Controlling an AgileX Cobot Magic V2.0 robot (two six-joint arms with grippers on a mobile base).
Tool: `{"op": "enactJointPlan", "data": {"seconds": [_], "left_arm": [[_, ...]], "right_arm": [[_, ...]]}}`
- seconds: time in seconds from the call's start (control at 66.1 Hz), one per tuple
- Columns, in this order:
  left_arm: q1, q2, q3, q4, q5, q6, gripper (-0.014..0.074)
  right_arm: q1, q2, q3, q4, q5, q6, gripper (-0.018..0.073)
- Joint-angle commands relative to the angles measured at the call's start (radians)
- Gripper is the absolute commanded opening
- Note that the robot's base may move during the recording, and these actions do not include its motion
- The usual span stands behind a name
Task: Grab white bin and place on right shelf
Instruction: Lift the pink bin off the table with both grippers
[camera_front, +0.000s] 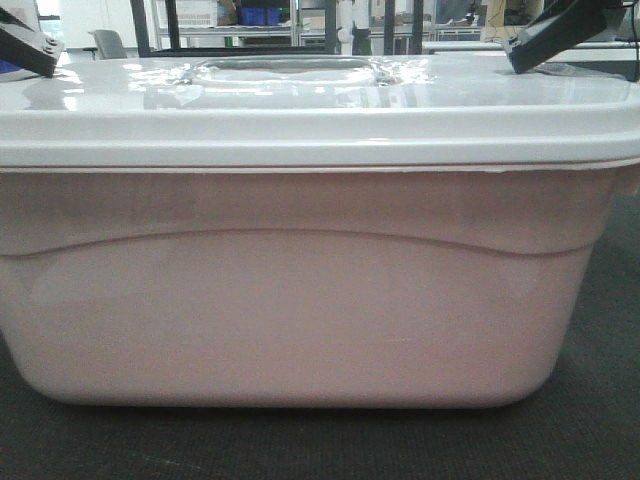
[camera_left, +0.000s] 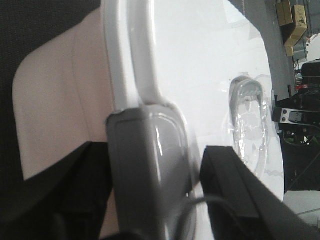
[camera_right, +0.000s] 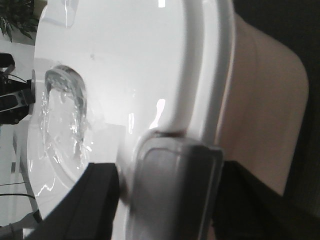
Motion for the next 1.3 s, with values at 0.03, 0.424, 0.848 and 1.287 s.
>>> {"op": "enactJointPlan", "data": {"seconds": [0.03, 0.424, 0.848, 1.287], "left_arm": [[-0.011, -0.025, -0.030, -0.052, 0.144, 0.028, 0.0267], [-0.115, -0.072, -0.169, 0.004, 0.144, 0.011, 0.0266], [-0.163, -0.131, -0.235, -0.083, 0.144, -0.033, 0.0262], [-0.163, -0.272, -0.310, -0.085, 0.105, -0.033, 0.0262]], "right_arm": [[0.002, -0.032, -0.025, 0.073, 0.159, -0.032, 0.0449], [0.002, -0.109, -0.120, 0.073, 0.159, -0.035, 0.0449], [0.002, -0.216, -0.120, 0.086, 0.159, -0.064, 0.0449], [0.002, -0.309, -0.150, 0.140, 0.157, -0.087, 0.0449]]}}
